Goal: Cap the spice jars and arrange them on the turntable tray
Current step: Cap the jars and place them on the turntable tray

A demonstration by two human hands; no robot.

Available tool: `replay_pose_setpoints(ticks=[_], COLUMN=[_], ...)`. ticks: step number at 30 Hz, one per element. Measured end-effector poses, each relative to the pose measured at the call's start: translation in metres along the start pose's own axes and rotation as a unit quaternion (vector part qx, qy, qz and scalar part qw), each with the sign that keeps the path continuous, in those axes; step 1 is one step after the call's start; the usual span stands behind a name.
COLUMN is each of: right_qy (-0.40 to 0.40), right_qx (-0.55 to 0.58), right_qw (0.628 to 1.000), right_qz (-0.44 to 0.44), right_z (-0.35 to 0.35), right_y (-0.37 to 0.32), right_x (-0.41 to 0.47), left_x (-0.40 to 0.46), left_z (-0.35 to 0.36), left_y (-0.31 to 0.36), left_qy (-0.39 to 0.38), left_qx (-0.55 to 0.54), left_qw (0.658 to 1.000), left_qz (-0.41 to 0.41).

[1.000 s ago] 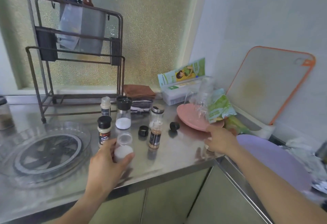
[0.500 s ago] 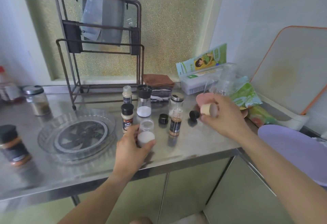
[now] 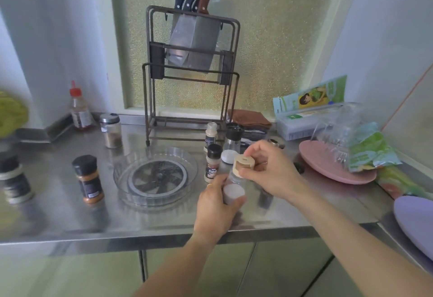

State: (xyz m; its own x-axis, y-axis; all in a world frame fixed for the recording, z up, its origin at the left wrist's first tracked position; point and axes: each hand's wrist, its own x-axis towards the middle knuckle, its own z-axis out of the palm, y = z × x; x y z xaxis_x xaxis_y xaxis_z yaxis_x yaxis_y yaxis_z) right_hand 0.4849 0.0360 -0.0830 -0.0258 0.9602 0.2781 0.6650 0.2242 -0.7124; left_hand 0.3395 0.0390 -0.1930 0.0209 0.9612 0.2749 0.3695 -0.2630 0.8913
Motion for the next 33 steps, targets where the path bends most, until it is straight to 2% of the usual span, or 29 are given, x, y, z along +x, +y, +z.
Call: replay_pose_setpoints(ticks=[8, 17, 23, 27, 33], right_qy=[-0.140, -0.248, -0.304, -0.298, -0.328], right_qx=[-0.144, -0.389, -0.356, -0.355, -0.411], right_qw=[0.979, 0.883, 0.877, 0.879, 0.842], right_qz=[-0.045, -0.089, -0.112, -0.115, -0.117], right_z=[-0.003, -0.002, -0.010, -0.009, 0.003], right_y=[-0.002, -0.041, -0.046, -0.040, -0.052], right_x=[0.021, 0.042, 0.045, 0.050, 0.054], left_x=[0.005, 0.006, 0.007, 0.010, 0.009], left_z=[0.002, 0.002, 0.001, 0.002, 0.001], left_y=[-0.006, -0.007, -0.009, -0.014, -0.013], left_qy=[0.002, -0.004, -0.011, -0.017, -0.018], left_qx=[0.029, 0.032, 0.009, 0.010, 0.002], left_qw=[1.000, 0.999, 1.000, 0.999, 0.999], left_qz=[0.007, 0.002, 0.010, 0.031, 0.035])
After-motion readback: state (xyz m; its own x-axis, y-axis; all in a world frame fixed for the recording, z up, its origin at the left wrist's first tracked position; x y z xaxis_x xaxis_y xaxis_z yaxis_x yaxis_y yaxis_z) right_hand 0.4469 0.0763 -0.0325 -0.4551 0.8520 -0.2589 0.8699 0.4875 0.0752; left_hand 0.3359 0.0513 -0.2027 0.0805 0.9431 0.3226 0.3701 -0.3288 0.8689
